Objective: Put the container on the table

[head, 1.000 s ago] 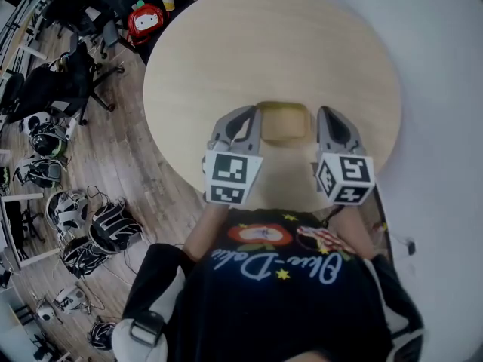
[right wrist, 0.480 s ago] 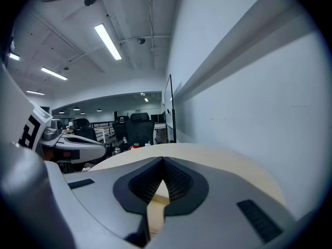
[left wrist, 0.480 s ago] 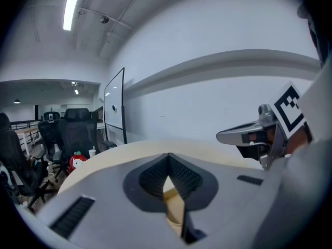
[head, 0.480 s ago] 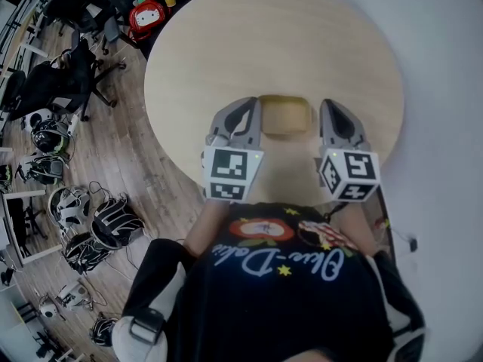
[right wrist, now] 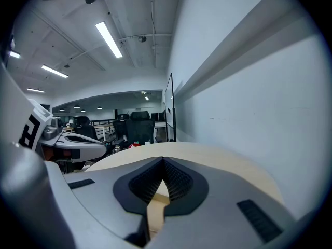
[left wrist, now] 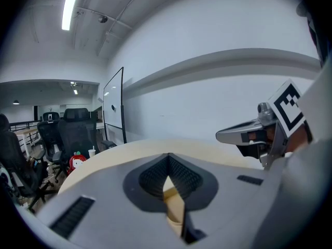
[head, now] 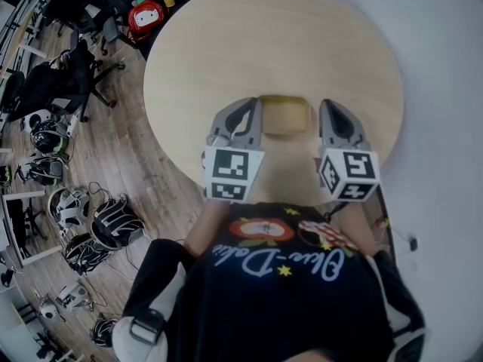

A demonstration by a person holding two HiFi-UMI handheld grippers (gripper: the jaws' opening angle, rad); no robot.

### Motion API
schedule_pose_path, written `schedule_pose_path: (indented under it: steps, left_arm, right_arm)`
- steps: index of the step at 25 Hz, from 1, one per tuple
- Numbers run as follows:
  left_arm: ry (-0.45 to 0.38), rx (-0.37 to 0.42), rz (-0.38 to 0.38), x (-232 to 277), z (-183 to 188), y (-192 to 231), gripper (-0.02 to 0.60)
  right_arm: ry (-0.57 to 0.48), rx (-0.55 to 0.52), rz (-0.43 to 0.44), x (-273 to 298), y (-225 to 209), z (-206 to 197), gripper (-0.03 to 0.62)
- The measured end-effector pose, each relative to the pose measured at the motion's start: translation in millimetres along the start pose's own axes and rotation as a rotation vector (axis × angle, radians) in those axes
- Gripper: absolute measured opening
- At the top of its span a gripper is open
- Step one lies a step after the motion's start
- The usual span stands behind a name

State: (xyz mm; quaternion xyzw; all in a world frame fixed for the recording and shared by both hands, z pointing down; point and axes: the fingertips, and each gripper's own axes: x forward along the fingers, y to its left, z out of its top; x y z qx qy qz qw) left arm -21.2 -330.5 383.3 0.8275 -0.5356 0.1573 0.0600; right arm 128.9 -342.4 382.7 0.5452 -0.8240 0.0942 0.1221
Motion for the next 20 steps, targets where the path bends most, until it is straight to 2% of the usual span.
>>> schedule_pose_path:
  steps: [20]
  left_arm:
    - [0.01, -0.011, -0.012, -0.4, -6.1, 1.7, 0.0]
  right_arm:
    - [0.021, -0.007, -0.008, -0.7, 3.3, -1.0, 0.0]
